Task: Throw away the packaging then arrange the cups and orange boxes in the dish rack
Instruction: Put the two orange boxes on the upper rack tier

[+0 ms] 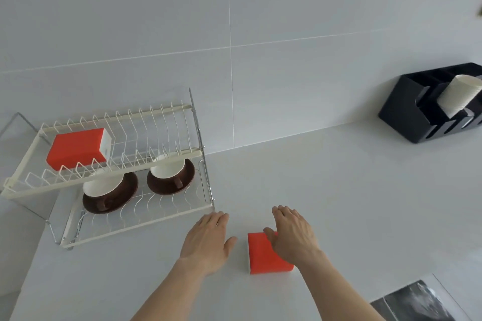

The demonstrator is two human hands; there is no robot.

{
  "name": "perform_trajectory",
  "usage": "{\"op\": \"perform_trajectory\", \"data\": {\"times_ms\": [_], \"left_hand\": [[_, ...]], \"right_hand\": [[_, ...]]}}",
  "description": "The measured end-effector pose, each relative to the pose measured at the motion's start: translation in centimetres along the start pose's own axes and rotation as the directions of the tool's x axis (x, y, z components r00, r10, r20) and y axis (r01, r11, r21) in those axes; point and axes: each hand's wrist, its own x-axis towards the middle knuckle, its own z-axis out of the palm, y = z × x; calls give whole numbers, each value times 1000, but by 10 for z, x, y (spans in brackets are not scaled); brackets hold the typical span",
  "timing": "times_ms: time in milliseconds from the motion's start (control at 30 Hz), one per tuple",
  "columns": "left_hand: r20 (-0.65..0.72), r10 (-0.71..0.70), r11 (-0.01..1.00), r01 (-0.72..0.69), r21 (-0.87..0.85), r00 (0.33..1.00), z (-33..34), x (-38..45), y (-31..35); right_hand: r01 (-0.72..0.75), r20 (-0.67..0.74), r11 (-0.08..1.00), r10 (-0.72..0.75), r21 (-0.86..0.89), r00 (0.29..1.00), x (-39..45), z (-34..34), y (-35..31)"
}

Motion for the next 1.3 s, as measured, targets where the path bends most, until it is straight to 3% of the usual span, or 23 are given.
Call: {"op": "perform_trajectory", "data": {"times_ms": [233,533,667,867,1033,1300], "left_hand": [[67,26,1000,-24,-18,997,27,12,12],[152,-35,994,50,-97,988,55,21,33],[203,-134,964,175,-201,970,64,24,41],[263,-269,828,362,-428,927,72,25,47],[257,-325,759,413,-504,910,65,26,45],[110,-385,706,369,-605,916,0,39,21]], "right_hand": [[-97,75,995,94,35,993,-8,25,19],[-279,136,946,258,168,957,-14,46,29],[-389,162,869,355,306,921,-14,54,29],[-510,189,729,481,456,856,-14,61,26],[-538,212,655,513,531,832,-8,53,22],[-416,108,651,458,636,882,24,-3,-7]]}}
